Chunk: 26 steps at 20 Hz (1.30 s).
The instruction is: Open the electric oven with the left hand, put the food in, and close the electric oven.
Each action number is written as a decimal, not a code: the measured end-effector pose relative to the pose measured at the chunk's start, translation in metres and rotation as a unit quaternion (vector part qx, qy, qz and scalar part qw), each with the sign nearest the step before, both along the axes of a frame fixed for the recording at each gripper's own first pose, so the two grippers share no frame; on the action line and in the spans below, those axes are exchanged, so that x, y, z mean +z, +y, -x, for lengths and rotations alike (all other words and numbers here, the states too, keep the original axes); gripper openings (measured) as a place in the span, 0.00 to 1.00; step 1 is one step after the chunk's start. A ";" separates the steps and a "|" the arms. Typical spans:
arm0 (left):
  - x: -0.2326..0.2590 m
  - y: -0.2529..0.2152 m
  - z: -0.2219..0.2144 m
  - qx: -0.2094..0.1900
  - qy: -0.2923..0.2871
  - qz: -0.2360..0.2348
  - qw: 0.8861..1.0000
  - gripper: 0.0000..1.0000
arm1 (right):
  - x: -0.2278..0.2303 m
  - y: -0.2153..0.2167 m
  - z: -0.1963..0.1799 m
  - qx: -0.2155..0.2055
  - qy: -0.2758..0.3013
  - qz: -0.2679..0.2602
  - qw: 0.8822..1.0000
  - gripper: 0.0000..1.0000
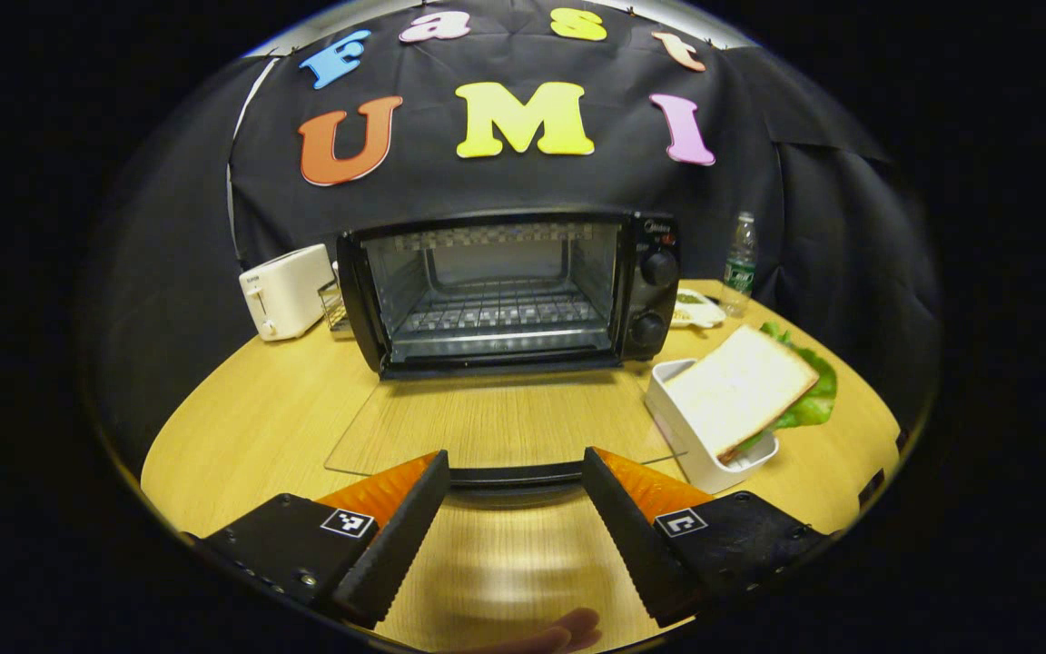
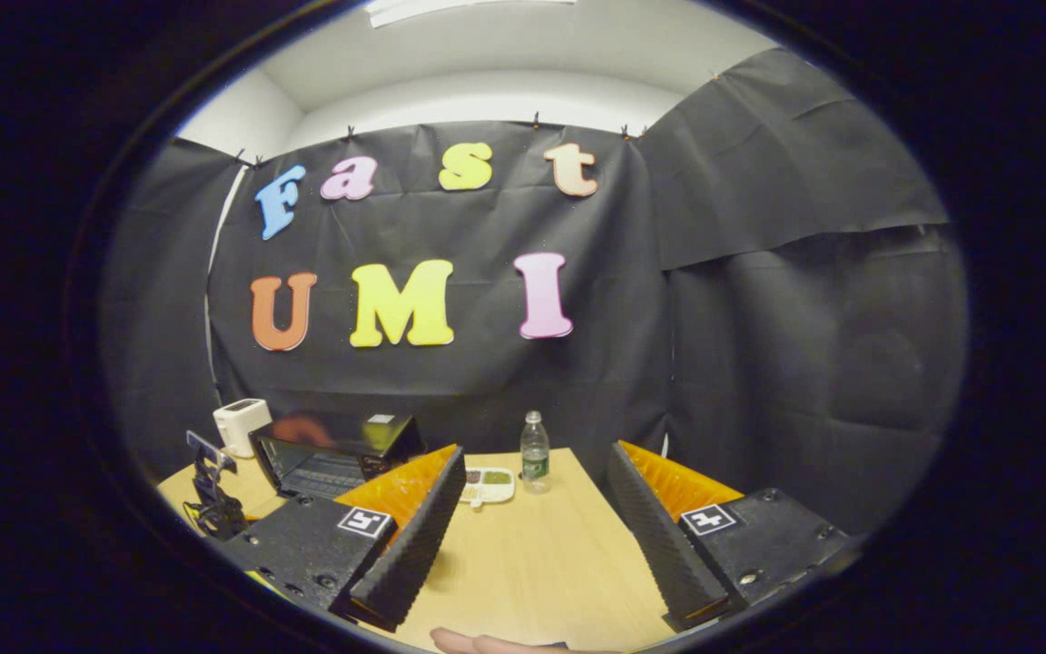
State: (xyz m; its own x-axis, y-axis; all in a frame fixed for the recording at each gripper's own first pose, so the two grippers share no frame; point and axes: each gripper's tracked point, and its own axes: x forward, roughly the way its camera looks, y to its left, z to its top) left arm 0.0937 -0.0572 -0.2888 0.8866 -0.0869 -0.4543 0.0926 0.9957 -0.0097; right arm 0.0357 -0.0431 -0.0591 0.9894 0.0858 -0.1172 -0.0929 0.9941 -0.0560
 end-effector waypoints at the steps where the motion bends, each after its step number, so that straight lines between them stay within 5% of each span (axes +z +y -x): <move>1: 0.021 0.002 0.004 -0.001 -0.021 0.003 1.000 0.96 | -0.006 0.004 -0.005 0.008 0.014 0.001 1.000 0.92; 2: 0.042 0.004 0.007 0.000 -0.043 0.005 0.999 0.96 | -0.009 0.009 -0.010 0.018 0.025 0.004 1.000 1.00; 3: 0.065 0.005 0.010 -0.001 -0.070 0.010 0.998 0.96 | -0.015 0.016 -0.016 0.030 0.040 0.005 0.999 0.92; 4: 0.088 0.004 0.012 0.000 -0.096 0.014 0.995 0.96 | -0.023 0.022 -0.022 0.041 0.056 0.004 0.998 1.00; 9: 0.169 0.009 0.035 0.014 -0.180 0.006 0.983 0.96 | -0.086 0.054 -0.056 0.093 0.189 -0.022 0.977 1.00; 11: 0.188 0.012 0.046 0.016 -0.199 0.006 0.980 0.96 | -0.118 0.069 -0.068 0.118 0.260 -0.041 0.957 0.92; 12: 0.195 0.016 0.051 0.021 -0.207 0.008 0.978 0.96 | -0.132 0.076 -0.074 0.131 0.293 -0.050 0.946 1.00; 14: 0.208 0.021 0.059 0.028 -0.222 0.009 0.975 0.96 | -0.157 0.089 -0.083 0.150 0.349 -0.068 0.923 0.98; 20: 0.216 0.040 0.072 0.058 -0.230 0.002 0.972 0.96 | -0.218 0.129 -0.090 0.200 0.492 -0.132 0.837 0.95; 24: 0.215 0.055 0.075 0.082 -0.227 -0.003 0.970 0.96 | -0.237 0.144 -0.093 0.216 0.531 -0.143 0.807 0.94; 25: 0.213 0.055 0.074 0.083 -0.226 -0.002 0.971 0.96 | -0.240 0.147 -0.095 0.222 0.539 -0.146 0.799 0.81; 26: 0.212 0.055 0.075 0.085 -0.223 -0.001 0.971 0.96 | -0.244 0.150 -0.095 0.229 0.546 -0.147 0.792 0.93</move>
